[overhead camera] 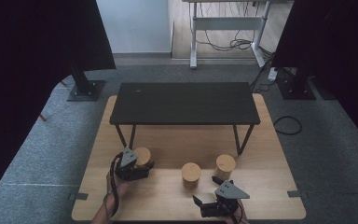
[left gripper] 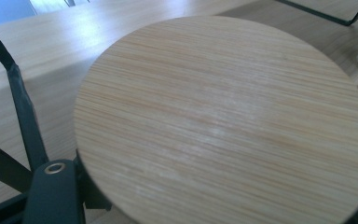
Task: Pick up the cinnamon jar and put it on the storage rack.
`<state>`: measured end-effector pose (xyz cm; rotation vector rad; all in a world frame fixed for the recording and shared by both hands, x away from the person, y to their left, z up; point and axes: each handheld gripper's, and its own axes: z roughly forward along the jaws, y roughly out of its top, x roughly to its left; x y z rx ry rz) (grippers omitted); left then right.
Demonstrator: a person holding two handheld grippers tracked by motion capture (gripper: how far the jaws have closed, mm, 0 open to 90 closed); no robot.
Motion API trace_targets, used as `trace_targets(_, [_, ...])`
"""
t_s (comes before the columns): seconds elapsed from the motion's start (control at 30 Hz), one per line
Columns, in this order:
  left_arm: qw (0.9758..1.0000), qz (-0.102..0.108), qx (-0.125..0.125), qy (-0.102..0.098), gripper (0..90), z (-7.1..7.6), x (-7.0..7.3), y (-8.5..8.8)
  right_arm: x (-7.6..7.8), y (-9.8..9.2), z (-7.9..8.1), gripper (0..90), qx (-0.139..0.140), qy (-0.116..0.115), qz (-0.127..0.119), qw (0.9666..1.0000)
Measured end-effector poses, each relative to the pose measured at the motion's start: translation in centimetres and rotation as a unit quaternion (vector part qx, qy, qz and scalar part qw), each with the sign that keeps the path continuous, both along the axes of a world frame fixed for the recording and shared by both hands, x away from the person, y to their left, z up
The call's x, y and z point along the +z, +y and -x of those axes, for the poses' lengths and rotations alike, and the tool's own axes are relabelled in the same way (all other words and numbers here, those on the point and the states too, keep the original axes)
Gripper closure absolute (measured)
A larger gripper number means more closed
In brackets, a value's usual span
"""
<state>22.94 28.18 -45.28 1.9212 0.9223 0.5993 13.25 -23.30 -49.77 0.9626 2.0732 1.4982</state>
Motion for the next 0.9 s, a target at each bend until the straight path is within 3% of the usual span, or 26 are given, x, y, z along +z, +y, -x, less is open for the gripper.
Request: trace_targets(0.9, [0.9999, 0.008, -0.007, -0.004, 25.4, 1.0, 2.3, 1.0, 0.0, 0.0, -0.1, 0.0, 0.001, 0.004, -0.002, 1.0000])
